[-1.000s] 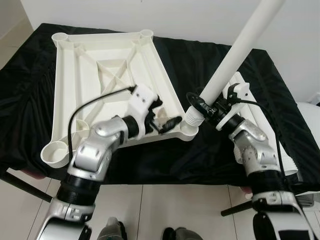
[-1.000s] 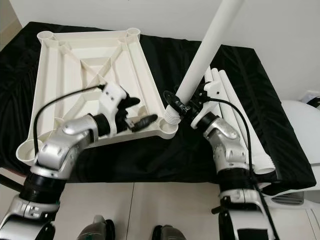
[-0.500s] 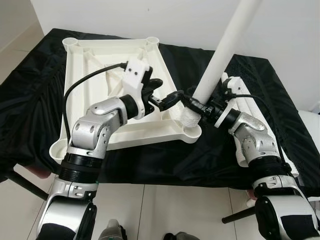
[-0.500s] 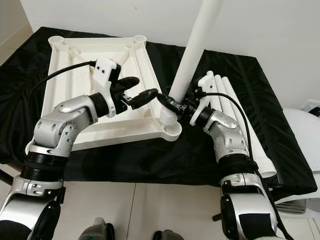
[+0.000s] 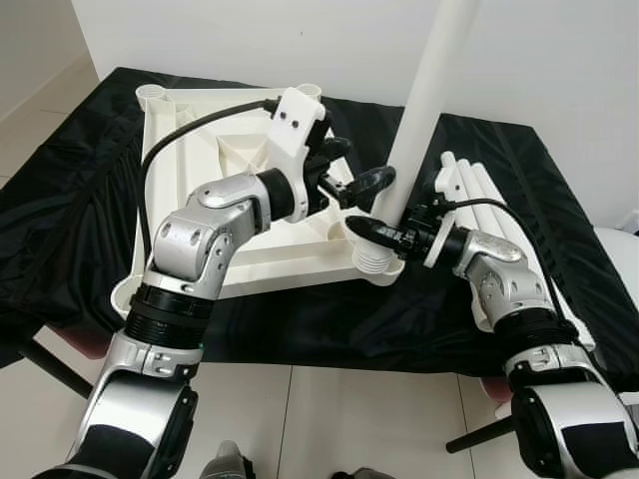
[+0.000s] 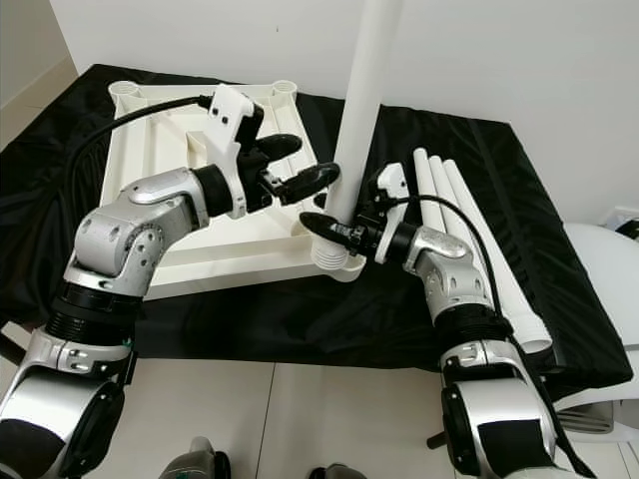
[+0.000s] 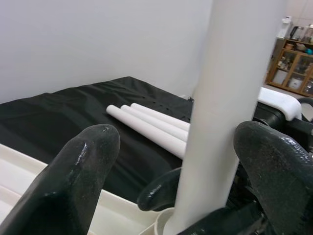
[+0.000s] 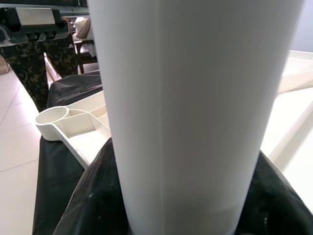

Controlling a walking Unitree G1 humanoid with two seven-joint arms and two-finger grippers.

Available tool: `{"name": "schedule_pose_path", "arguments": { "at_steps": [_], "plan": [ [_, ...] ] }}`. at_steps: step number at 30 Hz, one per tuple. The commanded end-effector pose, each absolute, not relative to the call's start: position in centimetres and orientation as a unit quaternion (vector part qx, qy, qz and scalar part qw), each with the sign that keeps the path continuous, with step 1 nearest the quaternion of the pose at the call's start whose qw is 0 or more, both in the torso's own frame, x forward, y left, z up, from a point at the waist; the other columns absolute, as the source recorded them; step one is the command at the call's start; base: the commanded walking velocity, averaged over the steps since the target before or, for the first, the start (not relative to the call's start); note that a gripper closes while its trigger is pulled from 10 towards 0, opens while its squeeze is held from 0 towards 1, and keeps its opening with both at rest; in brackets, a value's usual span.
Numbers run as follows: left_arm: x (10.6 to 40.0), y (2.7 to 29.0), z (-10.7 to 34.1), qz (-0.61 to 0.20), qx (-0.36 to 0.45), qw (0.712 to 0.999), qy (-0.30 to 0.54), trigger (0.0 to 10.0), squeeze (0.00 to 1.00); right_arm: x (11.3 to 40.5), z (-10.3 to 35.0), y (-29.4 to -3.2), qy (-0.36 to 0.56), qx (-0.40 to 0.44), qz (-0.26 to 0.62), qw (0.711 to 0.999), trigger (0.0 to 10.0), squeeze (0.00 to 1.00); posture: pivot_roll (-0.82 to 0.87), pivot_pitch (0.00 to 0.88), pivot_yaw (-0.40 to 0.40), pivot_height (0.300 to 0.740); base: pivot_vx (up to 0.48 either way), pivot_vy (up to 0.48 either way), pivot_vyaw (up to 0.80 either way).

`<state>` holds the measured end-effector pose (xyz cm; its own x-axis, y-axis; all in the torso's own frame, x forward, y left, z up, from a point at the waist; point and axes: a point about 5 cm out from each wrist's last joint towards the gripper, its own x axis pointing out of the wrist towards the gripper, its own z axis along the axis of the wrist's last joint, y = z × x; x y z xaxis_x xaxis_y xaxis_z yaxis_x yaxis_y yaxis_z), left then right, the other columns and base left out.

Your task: Building children table

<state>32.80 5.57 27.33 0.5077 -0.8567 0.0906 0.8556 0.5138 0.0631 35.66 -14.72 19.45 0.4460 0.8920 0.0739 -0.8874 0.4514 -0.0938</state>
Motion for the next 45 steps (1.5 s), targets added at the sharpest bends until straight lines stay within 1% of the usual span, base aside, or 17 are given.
{"name": "schedule_pose_path", "arguments": {
  "at_steps": [1, 2, 6, 8, 13, 15, 16, 20, 24, 26, 29, 33, 39, 40, 42, 43, 45],
  "plan": [
    [31.7, 4.4, 27.7, -0.587, 0.016, 0.808, -0.055, 10.0, 0.00, 35.8, 20.0, -15.1, -0.061, -0.037, 0.526, 0.848, 10.0, 0.00, 0.00, 0.000, -0.047, 0.740, 0.000, 0.000, 0.00],
    [31.5, 4.1, 27.8, -0.596, 0.017, 0.801, -0.055, 10.0, 0.00, 35.9, 20.0, -15.3, -0.062, -0.038, 0.523, 0.849, 10.0, 0.00, 0.00, 0.000, -0.042, 0.740, 0.000, 0.000, 0.00],
    [31.4, 4.0, 27.8, -0.602, 0.016, 0.796, -0.054, 10.0, 0.00, 35.9, 20.0, -15.3, -0.063, -0.039, 0.522, 0.850, 10.0, 0.00, 0.00, 0.000, -0.042, 0.740, 0.000, 0.000, 0.00],
    [30.9, 3.8, 27.8, -0.617, 0.016, 0.785, -0.055, 10.0, 0.00, 35.9, 19.9, -15.6, -0.062, -0.038, 0.518, 0.852, 10.0, 0.00, -0.01, 0.000, -0.037, 0.740, 0.000, 0.000, 0.00],
    [30.7, 3.6, 27.8, -0.625, 0.015, 0.779, -0.055, 10.0, 0.00, 35.8, 19.7, -15.8, -0.059, -0.038, 0.522, 0.850, 10.0, 0.00, -0.01, 0.000, -0.036, 0.740, 0.000, 0.000, 0.00],
    [30.7, 3.5, 27.9, -0.627, 0.012, 0.777, -0.054, 10.0, 0.00, 35.7, 19.6, -15.7, -0.055, -0.040, 0.529, 0.846, 10.0, 0.00, -0.01, 0.000, -0.036, 0.740, 0.000, 0.000, 0.00],
    [30.7, 3.3, 28.0, -0.629, 0.008, 0.776, -0.052, 10.0, 0.00, 35.4, 19.4, -15.3, -0.052, -0.044, 0.546, 0.835, 10.0, 0.00, -0.01, 0.000, -0.034, 0.740, 0.000, 0.000, 0.00],
    [30.6, 3.0, 28.1, -0.635, 0.008, 0.770, -0.052, 10.0, 0.00, 35.0, 19.2, -14.8, -0.049, -0.044, 0.568, 0.820, 10.0, 0.00, -0.01, 0.000, -0.032, 0.740, 0.000, 0.000, 0.00],
    [30.6, 2.9, 28.1, -0.637, 0.008, 0.769, -0.052, 10.0, 0.00, 34.8, 19.1, -14.6, -0.047, -0.044, 0.578, 0.814, 10.0, 0.00, -0.01, 0.000, -0.031, 0.740, 0.000, 0.000, 0.00],
    [30.6, 2.8, 28.2, -0.638, 0.008, 0.768, -0.051, 10.0, 0.00, 34.3, 18.8, -14.2, -0.040, -0.048, 0.599, 0.799, 10.0, 0.00, -0.01, 0.000, -0.030, 0.740, 0.000, 0.000, 0.00],
    [30.6, 2.8, 28.2, -0.638, 0.008, 0.768, -0.051, 10.0, 0.00, 34.3, 18.8, -14.2, -0.040, -0.048, 0.599, 0.799, 10.0, 0.00, -0.01, 0.000, -0.030, 0.740, 0.000, 0.000, 0.00],
    [30.5, 2.6, 28.4, -0.643, 0.008, 0.764, -0.047, 10.0, 0.00, 33.6, 18.3, -13.9, -0.030, -0.056, 0.618, 0.783, 10.0, 0.00, -0.01, 0.000, -0.027, 0.740, 0.000, 0.000, 0.00],
    [30.5, 2.5, 28.3, -0.647, 0.007, 0.762, -0.035, 10.0, 0.00, 33.6, 18.3, -14.0, -0.028, -0.059, 0.619, 0.783, 10.0, 0.00, -0.01, 0.000, -0.027, 0.740, 0.000, 0.000, 0.00],
    [30.5, 2.5, 28.3, -0.647, 0.008, 0.762, -0.032, 8.5, 0.00, 33.6, 18.3, -14.0, -0.028, -0.061, 0.618, 0.783, 10.0, 0.00, -0.01, 0.000, -0.028, 0.740, 0.000, 0.000, 0.00],
    [30.5, 2.5, 28.3, -0.647, 0.008, 0.762, -0.032, 8.5, 0.00, 33.6, 18.3, -14.0, -0.028, -0.061, 0.618, 0.783, 10.0, 0.00, -0.01, 0.000, -0.028, 0.740, 0.000, 0.000, 0.00],
    [30.6, 2.5, 28.3, -0.647, 0.006, 0.762, -0.026, 0.0, 0.00, 33.6, 18.4, -14.1, -0.028, -0.063, 0.617, 0.784, 10.0, 0.00, -0.01, 0.000, -0.026, 0.740, 0.000, 0.000, 0.00],
    [30.7, 2.6, 28.1, -0.646, 0.006, 0.763, -0.015, 0.0, 0.00, 33.6, 18.5, -14.2, -0.032, -0.067, 0.612, 0.787, 10.0, 0.00, -0.01, 0.000, -0.026, 0.740, 0.000, 0.000, 0.00]
  ]
}}
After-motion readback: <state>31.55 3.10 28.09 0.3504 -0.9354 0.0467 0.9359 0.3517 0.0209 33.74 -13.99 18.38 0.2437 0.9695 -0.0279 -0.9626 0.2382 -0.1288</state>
